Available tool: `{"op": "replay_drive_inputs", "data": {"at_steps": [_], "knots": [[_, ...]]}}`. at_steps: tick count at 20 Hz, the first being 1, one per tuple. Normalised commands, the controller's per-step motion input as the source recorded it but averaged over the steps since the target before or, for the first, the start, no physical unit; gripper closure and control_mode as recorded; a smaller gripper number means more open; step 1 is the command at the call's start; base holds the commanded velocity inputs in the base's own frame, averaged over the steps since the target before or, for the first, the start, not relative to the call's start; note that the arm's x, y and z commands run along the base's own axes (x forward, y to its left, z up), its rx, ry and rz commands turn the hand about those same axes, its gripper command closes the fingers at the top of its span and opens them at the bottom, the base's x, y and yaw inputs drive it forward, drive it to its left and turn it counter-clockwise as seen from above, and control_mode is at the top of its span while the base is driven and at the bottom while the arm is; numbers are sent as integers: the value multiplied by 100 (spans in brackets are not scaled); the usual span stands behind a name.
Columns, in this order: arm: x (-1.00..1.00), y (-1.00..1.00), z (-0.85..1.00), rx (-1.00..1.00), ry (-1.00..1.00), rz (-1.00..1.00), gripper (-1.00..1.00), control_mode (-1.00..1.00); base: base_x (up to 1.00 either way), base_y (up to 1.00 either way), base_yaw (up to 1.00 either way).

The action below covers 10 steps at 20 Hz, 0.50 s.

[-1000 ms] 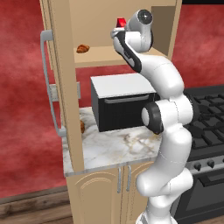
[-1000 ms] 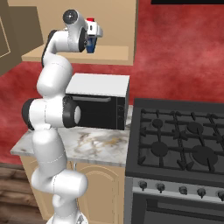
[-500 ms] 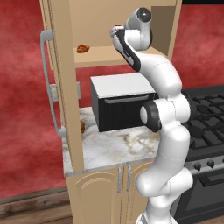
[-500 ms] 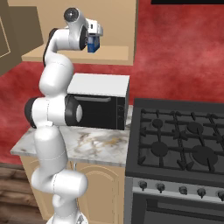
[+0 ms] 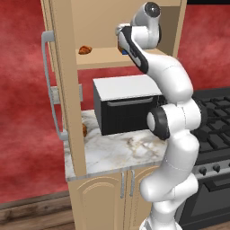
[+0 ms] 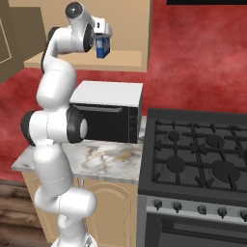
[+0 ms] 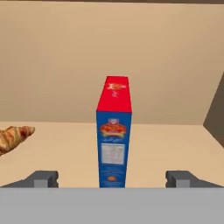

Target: Pick the canned food and boxed food from the counter and place them in the cabinets closest to them.

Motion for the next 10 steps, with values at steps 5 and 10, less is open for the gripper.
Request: {"op": "replay_drive_inputs", "data": {"at_steps": [5,10], "knots": [[-97,-6,0,0,-9,-1,-100,-100,0,0,0],[-100,-17,-9,-1,-16,0,-100,-100,0,0,0]]}}
